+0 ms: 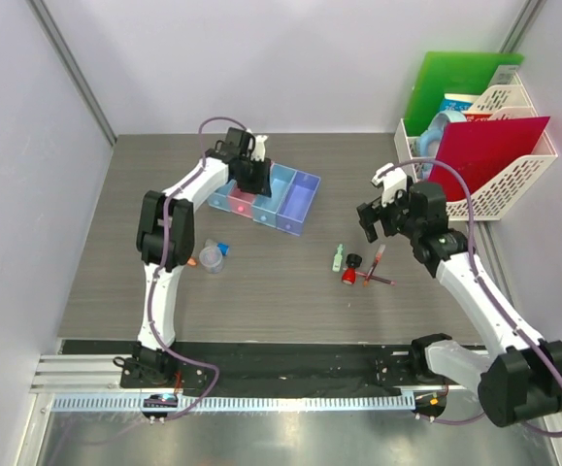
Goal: Sort the stationery into containers
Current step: Move the storage box to the center of the board.
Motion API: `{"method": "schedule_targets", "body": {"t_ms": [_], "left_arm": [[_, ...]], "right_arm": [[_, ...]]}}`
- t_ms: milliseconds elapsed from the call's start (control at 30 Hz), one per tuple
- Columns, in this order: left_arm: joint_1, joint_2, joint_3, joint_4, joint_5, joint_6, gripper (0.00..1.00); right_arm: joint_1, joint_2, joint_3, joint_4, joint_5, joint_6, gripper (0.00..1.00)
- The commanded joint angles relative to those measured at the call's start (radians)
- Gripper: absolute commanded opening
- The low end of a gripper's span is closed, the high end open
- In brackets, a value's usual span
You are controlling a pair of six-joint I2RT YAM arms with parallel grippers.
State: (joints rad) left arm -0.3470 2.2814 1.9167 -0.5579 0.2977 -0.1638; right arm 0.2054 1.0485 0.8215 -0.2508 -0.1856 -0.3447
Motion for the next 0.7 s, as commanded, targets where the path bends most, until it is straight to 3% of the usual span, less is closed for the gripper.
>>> {"method": "schedule_targets", "body": {"t_ms": [0,233,367,667], "left_arm": [[-0.018,-0.118,-0.067,-0.013,0.167,-0.025,0.43],[-0.017,-0.236,-0.091,0.004,0.248,-0.011,0.57],[-0.001,-0.315,-0.102,0.027,0.245,-0.003,0.58],[0.101,-0.382,-0.134,0.062,-0.147,0.243,0.58]], "right_arm": [[0.002,0.080,0.050,0.102,0.028,0.090,0.98],[0.014,0.267,0.140,0.189,0.040,0.206,0.97],[0.032,0.372,0.211,0.214,0.029,0.279,0.94],[0.158,0.580,0.323,0.246,0.130,0.309,0.93]]}}
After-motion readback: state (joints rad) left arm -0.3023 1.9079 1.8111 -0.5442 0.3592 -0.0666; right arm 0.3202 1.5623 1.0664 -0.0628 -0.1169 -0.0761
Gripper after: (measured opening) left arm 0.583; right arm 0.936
